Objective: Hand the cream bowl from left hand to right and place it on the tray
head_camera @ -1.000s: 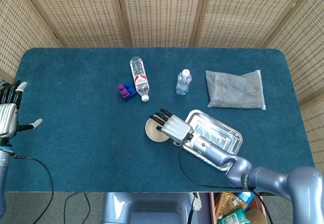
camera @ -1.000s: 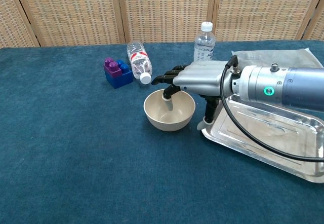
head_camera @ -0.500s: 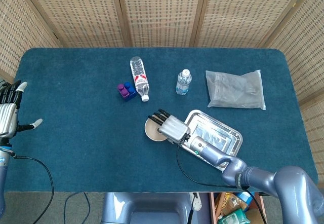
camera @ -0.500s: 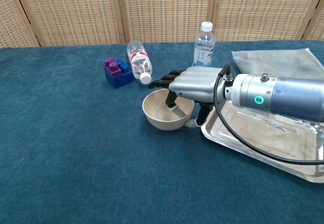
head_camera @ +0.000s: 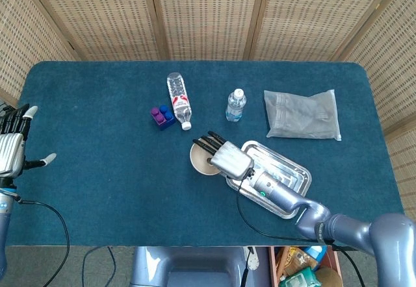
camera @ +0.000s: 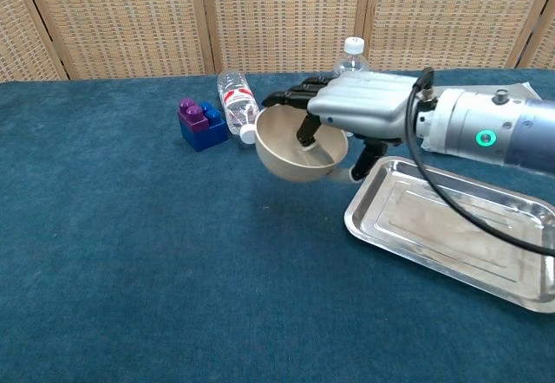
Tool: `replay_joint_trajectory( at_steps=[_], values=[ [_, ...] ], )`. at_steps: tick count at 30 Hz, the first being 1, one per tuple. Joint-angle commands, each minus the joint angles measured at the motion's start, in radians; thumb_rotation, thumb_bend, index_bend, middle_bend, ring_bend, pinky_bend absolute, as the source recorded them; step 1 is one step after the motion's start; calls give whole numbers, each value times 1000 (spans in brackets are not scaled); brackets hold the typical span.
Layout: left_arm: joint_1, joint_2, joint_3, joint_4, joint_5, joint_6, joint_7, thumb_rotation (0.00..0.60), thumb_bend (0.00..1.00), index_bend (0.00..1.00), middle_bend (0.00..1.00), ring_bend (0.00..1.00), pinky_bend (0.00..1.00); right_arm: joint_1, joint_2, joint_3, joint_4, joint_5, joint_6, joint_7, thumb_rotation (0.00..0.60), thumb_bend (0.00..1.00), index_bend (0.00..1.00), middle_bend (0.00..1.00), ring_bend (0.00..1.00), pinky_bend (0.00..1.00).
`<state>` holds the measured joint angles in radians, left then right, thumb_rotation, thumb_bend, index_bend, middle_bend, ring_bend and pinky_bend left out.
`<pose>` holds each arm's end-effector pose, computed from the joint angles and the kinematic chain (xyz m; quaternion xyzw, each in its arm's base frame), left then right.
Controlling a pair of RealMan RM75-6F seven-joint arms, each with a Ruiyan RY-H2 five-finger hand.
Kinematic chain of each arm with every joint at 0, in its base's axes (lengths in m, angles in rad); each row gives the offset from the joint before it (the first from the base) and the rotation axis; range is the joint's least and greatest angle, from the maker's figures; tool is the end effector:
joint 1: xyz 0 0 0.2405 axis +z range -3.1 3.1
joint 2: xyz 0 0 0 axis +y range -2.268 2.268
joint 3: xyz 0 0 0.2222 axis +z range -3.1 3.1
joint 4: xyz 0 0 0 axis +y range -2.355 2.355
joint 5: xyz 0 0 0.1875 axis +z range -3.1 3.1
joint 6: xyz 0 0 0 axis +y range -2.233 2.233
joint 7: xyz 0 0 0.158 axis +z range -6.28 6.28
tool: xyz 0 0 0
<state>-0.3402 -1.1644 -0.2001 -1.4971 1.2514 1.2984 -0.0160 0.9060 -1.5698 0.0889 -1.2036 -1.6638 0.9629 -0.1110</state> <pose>-0.2579 0.2891 0.1769 -0.5657 -0.3792 -0.4168 0.6021 -0.0722 -0.3385 -0.0102 0.8536 -0.1190 0.3942 0.3191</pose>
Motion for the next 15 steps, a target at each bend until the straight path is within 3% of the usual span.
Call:
replay_joint_trajectory(
  at_steps=[1,8,10,15],
  values=[
    [-1,-2,3,-3,8,1,4,600,0,0,0,0,0,-57,104,-34,-77,-5,51,-36,600,388,662,15,0,0],
    [2,-3,11,-16,29,10,13,600,0,0,0,0,0,-167,259,-144,-172,-24,93,-115,600,390,662,16,0,0],
    [2,-2,11,-21,32,12,14,600,0,0,0,0,0,-211,277,-182,-179,-17,101,-114,600,390,662,16,0,0],
    [2,-3,13,-24,36,10,19,600,0,0,0,0,0,-238,266,-200,-155,-29,113,-122,600,389,662,17,0,0]
  ],
)
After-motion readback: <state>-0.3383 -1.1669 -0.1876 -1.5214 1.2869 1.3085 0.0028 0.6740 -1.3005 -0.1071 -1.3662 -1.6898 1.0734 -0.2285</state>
